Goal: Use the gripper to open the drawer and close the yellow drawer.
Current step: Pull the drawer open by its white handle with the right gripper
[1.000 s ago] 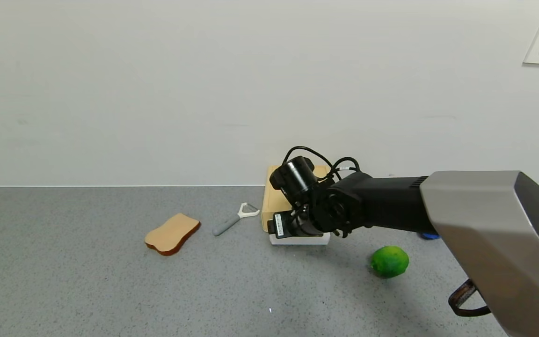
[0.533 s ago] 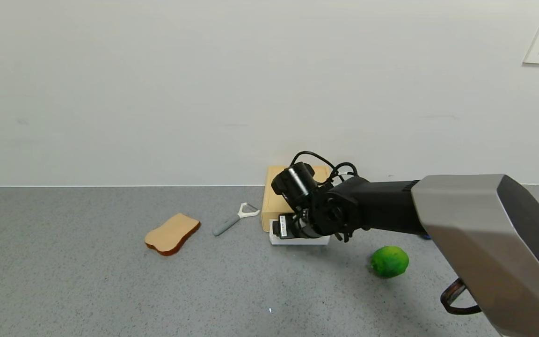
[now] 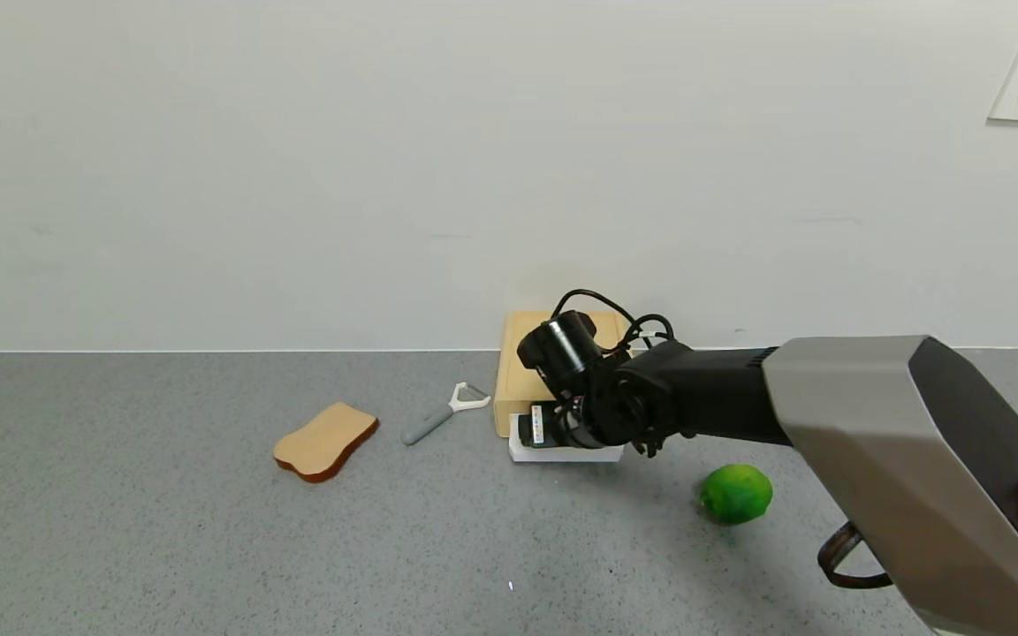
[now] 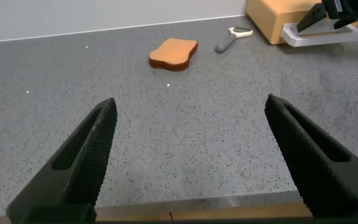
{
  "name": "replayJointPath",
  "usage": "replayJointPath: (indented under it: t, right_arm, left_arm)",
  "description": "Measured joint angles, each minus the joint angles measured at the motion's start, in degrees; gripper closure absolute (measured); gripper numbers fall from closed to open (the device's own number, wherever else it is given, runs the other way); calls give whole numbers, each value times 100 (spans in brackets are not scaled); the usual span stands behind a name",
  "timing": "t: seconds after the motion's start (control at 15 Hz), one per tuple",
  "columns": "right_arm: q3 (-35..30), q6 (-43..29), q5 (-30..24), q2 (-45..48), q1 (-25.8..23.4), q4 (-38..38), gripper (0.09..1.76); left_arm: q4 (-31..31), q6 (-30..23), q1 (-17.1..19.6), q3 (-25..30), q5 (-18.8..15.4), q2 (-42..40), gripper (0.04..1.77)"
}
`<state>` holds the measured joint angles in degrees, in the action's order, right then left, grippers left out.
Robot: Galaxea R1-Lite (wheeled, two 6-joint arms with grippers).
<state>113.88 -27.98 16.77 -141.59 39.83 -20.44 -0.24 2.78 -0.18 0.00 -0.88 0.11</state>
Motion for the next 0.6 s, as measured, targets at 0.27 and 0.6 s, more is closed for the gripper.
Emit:
replayJointPath:
  t: [0.27,0.6]
  right_arm:
    - [1,0,4,-96,-15,39,14]
    - [1,0,-11,-149,-6,-13,14]
  left_arm:
    - [0,2,0,0,-2,0,9]
    - [0,2,0,0,0,0,9]
